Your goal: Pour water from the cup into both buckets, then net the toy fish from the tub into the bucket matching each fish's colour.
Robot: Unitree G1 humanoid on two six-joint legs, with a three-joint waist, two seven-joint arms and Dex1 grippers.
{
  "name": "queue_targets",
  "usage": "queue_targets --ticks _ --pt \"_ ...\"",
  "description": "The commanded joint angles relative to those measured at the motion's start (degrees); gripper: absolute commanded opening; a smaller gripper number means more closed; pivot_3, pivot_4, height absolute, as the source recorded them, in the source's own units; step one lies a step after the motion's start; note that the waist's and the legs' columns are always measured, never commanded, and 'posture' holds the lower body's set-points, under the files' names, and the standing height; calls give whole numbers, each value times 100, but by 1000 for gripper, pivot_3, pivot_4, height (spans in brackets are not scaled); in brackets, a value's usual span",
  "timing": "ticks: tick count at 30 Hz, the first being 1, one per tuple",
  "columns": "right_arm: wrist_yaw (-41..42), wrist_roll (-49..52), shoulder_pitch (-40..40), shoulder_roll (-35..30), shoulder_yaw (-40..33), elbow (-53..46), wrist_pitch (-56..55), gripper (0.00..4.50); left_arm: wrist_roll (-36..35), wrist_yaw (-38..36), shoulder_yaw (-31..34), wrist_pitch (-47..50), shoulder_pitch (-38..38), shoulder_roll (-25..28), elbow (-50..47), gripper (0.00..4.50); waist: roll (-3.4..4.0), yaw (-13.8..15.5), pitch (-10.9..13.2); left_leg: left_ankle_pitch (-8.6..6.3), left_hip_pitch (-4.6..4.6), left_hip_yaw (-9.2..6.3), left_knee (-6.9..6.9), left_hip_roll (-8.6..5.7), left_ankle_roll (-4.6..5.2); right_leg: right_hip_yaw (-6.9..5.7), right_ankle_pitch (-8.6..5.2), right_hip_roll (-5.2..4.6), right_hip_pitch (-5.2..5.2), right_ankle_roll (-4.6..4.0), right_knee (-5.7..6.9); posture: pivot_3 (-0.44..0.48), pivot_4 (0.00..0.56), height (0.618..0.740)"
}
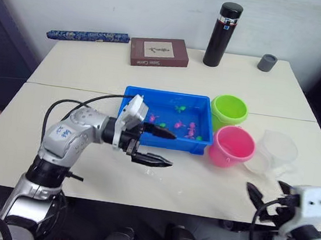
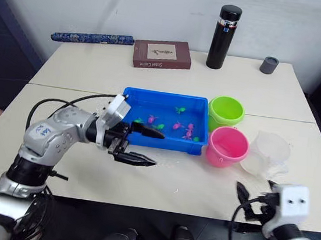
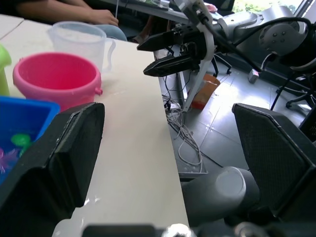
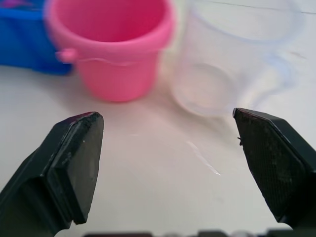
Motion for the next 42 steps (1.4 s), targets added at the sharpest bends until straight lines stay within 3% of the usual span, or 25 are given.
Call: queue_targets --ticks 1,11,22,36,39,42 --pt "-924 -298 -505 203 -398 419 84 4500 -31 -19 12 -130 -345 -192 200 4455 2 5 -1 1 -1 0 0 -1 -2 0 0 0 -1 0 0 0 150 740" --pt "-1523 -1073 -1605 159 57 1807 -508 4500 158 39 -159 -276 -439 -326 195 4455 8 3 -3 7 -1 1 -4 1 -7 2 -5 4 -8 -8 10 0 150 740" --pt "-1553 -1218 -1852 84 145 2245 -802 4500 204 233 -92 -233 -382 -276 45 4455 9 4 -4 8 -2 1 -3 0 -7 3 -4 4 -7 -8 13 0 150 740" --pt "-1871 -1511 -2692 94 283 3498 -1615 4500 235 323 -111 -273 -382 -224 -10 4455 11 -11 -4 8 -1 1 -2 1 -8 4 -4 6 -8 -8 34 0 150 740" --pt "-1798 -1478 -2748 88 303 3635 -1803 3641 225 333 -103 -265 -376 -210 -25 4500 11 -14 -3 8 -1 1 -3 1 -8 4 -4 6 -8 -8 38 0 150 740" --pt "-1696 -1384 -2811 102 305 3770 -1967 2160 232 352 -100 -261 -363 -195 -45 4500 11 -11 -3 8 -1 1 -2 0 -8 4 -4 5 -8 -8 38 0 150 740"
